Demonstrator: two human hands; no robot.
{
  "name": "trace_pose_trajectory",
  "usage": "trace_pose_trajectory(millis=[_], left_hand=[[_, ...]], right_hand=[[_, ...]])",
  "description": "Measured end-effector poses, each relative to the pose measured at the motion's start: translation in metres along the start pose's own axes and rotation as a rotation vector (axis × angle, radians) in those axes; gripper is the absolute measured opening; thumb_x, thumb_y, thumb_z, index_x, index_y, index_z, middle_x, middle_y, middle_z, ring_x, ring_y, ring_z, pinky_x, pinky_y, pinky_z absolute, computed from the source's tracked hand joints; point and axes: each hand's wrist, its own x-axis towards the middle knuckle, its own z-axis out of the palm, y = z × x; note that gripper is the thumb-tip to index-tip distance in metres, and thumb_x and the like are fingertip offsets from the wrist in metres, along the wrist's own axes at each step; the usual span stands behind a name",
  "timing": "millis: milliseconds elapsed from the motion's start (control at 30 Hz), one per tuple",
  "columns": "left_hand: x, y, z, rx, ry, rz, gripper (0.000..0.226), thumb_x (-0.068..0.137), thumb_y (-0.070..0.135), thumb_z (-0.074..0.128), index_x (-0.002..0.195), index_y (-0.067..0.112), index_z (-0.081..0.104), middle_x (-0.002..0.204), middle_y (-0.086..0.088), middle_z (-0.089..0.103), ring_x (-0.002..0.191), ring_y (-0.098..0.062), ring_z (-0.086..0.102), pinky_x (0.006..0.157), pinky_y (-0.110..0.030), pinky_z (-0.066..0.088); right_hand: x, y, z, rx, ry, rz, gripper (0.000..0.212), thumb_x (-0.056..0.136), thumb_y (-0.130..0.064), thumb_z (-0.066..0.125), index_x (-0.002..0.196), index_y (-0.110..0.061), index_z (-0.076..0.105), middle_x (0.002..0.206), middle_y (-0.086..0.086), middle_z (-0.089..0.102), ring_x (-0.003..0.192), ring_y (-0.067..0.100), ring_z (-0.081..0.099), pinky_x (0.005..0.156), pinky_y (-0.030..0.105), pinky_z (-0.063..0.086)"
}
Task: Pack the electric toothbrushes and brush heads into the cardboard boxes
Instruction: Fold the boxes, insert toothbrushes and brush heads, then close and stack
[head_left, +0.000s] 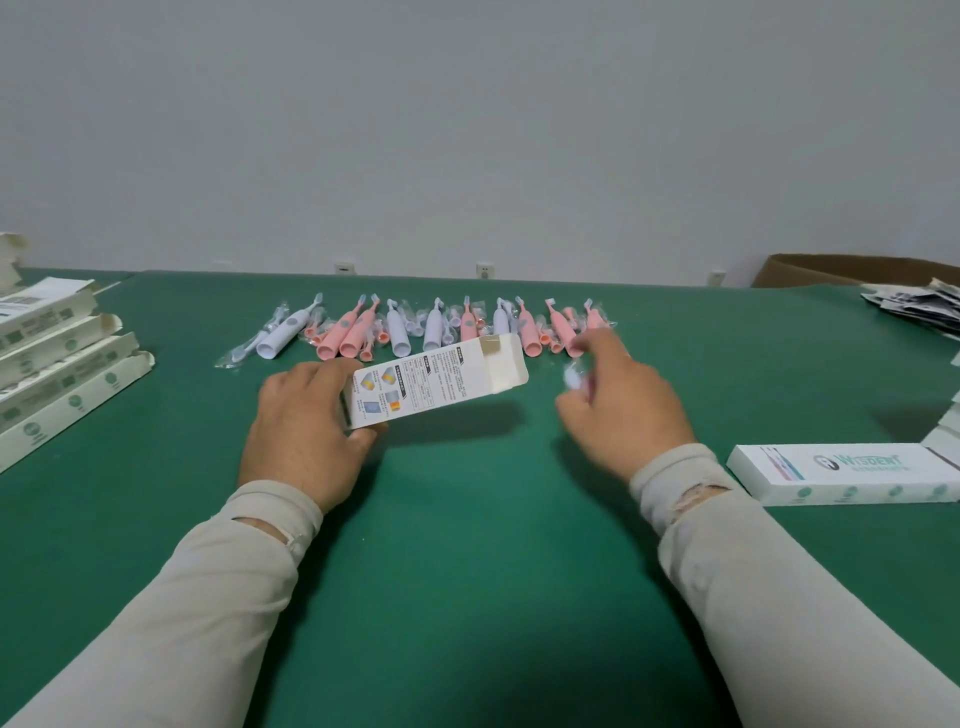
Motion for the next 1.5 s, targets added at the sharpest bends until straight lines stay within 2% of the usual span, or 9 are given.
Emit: trace_pose_trajectory(millis=[133,233,667,767,1067,1167,1300,1400,1500], left_hand=[[-0.001,0.002,0.001,-0.002,-0.023,0.034,0.050,0.080,0.027,0.075,0.127,0.027,0.057,0.123,0.000,0.058,0.118,-0.029,0.043,0.099,-0.037,0.035],[-0.002,0.004,0.003,-0.008,-0.044,0.076,0.049,0.080,0.027,0.074,0.126,0.027,0.058,0.121,0.000,0.059,0.119,-0.029,0.045,0.101,-0.037,0.034],[-0.006,0.010,0.006,-0.031,-0.035,0.130,0.052,0.079,0.029,0.077,0.126,0.029,0.057,0.124,0.002,0.058,0.119,-0.029,0.043,0.100,-0.041,0.039],[-0.007,0.010,0.005,-0.019,-0.037,0.126,0.052,0.079,0.031,0.077,0.126,0.030,0.056,0.124,0.003,0.057,0.119,-0.027,0.042,0.097,-0.041,0.040],[-0.009,0.014,0.006,-0.008,-0.052,0.165,0.052,0.079,0.031,0.074,0.128,0.031,0.055,0.124,0.006,0.057,0.118,-0.025,0.041,0.095,-0.040,0.042],[-0.010,0.016,0.007,-0.019,-0.067,0.157,0.051,0.080,0.032,0.074,0.127,0.032,0.055,0.124,0.006,0.057,0.119,-0.024,0.041,0.094,-0.039,0.041],[-0.008,0.015,0.006,-0.007,-0.059,0.148,0.053,0.078,0.030,0.075,0.128,0.031,0.055,0.125,0.006,0.057,0.121,-0.025,0.040,0.096,-0.040,0.041],[-0.008,0.012,0.006,-0.001,-0.063,0.133,0.053,0.078,0.030,0.076,0.128,0.031,0.055,0.126,0.005,0.057,0.121,-0.026,0.040,0.096,-0.041,0.042],[-0.005,0.009,0.005,0.004,-0.057,0.100,0.052,0.078,0.031,0.076,0.126,0.031,0.056,0.124,0.004,0.057,0.119,-0.026,0.041,0.095,-0.041,0.041]], right_hand=[[-0.010,-0.007,-0.013,0.888,0.196,0.149,0.035,0.088,-0.005,0.060,0.104,-0.036,0.060,0.067,-0.009,0.062,0.055,0.013,0.060,0.049,0.027,0.045],[-0.016,-0.022,-0.010,1.072,0.258,0.192,0.027,0.091,-0.006,0.064,0.101,-0.031,0.058,0.073,-0.006,0.070,0.061,0.014,0.071,0.040,0.022,0.043],[-0.017,-0.022,0.012,0.997,0.085,0.221,0.012,0.092,-0.008,0.068,0.091,-0.018,0.074,0.086,0.003,0.077,0.080,0.021,0.075,0.070,0.031,0.060],[-0.017,-0.017,0.013,0.683,0.102,0.138,0.018,0.090,-0.011,0.068,0.086,-0.028,0.074,0.088,0.000,0.074,0.078,0.008,0.069,0.081,0.023,0.056],[-0.019,-0.020,0.015,0.643,0.238,0.121,0.018,0.083,-0.013,0.078,0.074,-0.024,0.067,0.068,-0.014,0.067,0.058,-0.002,0.058,0.059,0.011,0.046],[-0.020,-0.024,0.018,0.744,0.186,0.157,0.016,0.085,-0.011,0.073,0.078,-0.021,0.063,0.067,-0.006,0.069,0.065,0.016,0.069,0.061,0.027,0.054],[-0.023,-0.027,0.020,0.844,-0.074,0.132,0.010,0.076,-0.018,0.056,0.085,-0.018,0.053,0.051,-0.011,0.056,0.045,0.005,0.044,0.046,0.021,0.036],[-0.020,-0.025,0.017,0.847,-0.242,0.134,0.019,0.071,-0.025,0.055,0.089,-0.020,0.053,0.057,-0.010,0.059,0.050,0.007,0.045,0.049,0.025,0.034],[-0.011,-0.008,0.006,0.691,-0.049,0.142,0.010,0.078,-0.025,0.064,0.086,-0.027,0.058,0.074,-0.008,0.068,0.064,0.009,0.059,0.060,0.025,0.044]])
